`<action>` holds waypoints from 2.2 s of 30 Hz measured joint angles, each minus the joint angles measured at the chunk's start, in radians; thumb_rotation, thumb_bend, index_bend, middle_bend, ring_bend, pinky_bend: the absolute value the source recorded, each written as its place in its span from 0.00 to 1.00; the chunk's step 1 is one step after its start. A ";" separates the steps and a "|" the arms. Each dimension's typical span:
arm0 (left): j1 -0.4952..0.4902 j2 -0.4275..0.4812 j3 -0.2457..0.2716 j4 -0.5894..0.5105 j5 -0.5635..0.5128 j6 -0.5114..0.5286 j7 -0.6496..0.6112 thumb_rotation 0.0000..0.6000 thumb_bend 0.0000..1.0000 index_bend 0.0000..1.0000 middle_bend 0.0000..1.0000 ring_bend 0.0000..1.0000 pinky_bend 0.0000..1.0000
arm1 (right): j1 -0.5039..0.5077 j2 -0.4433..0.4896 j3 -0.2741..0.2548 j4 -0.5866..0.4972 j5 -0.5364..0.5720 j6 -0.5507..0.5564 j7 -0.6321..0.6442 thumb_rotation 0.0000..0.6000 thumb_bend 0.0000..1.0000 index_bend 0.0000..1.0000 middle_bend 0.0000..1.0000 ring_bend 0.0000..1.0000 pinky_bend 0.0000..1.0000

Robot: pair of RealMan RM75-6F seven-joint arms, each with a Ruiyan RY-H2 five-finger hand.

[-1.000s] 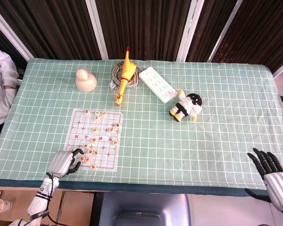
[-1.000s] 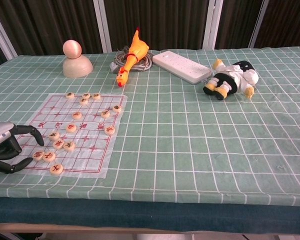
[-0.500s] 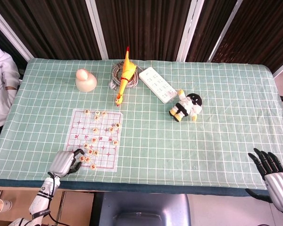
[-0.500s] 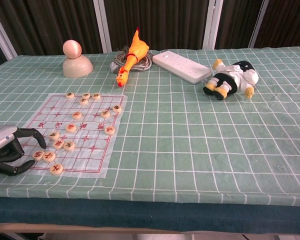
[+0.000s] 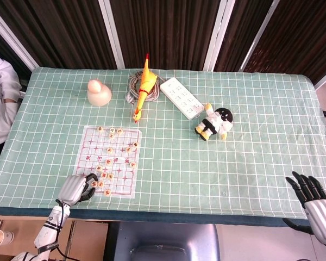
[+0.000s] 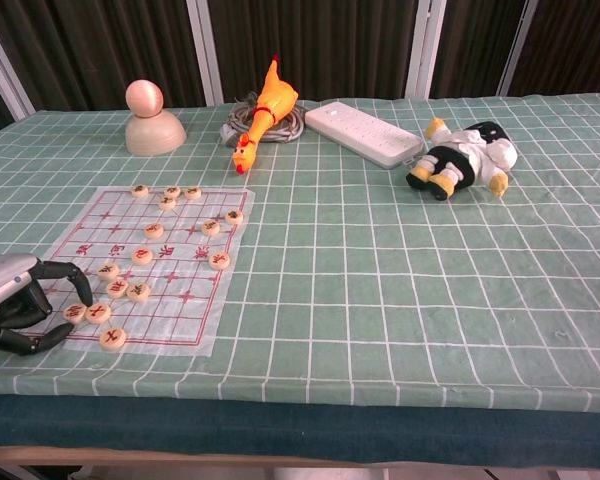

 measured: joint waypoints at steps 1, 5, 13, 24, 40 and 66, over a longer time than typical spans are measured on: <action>-0.001 -0.001 0.000 0.002 0.000 0.000 0.000 1.00 0.39 0.46 1.00 1.00 1.00 | 0.000 0.000 -0.001 0.000 -0.001 -0.001 -0.001 1.00 0.01 0.00 0.00 0.00 0.00; -0.004 -0.006 -0.002 0.009 -0.002 0.001 -0.005 1.00 0.39 0.48 1.00 1.00 1.00 | -0.001 0.000 0.000 -0.001 0.001 0.002 0.000 1.00 0.01 0.00 0.00 0.00 0.00; -0.001 0.003 0.004 -0.008 0.011 0.026 0.002 1.00 0.39 0.49 1.00 1.00 1.00 | -0.001 0.000 0.000 -0.001 0.000 0.002 0.002 1.00 0.01 0.00 0.00 0.00 0.00; 0.023 0.052 0.035 -0.087 0.030 0.057 0.039 1.00 0.39 0.49 1.00 1.00 1.00 | -0.001 -0.001 -0.002 -0.001 -0.005 0.003 0.000 1.00 0.01 0.00 0.00 0.00 0.00; 0.029 0.028 0.050 -0.072 0.032 0.044 0.031 1.00 0.39 0.40 1.00 1.00 1.00 | -0.002 0.000 -0.002 -0.001 -0.006 0.005 0.001 1.00 0.01 0.00 0.00 0.00 0.00; 0.192 0.269 0.109 -0.269 0.199 0.462 0.067 1.00 0.36 0.16 0.48 0.56 0.73 | -0.005 0.007 -0.011 -0.002 -0.017 0.007 0.007 1.00 0.01 0.00 0.00 0.00 0.00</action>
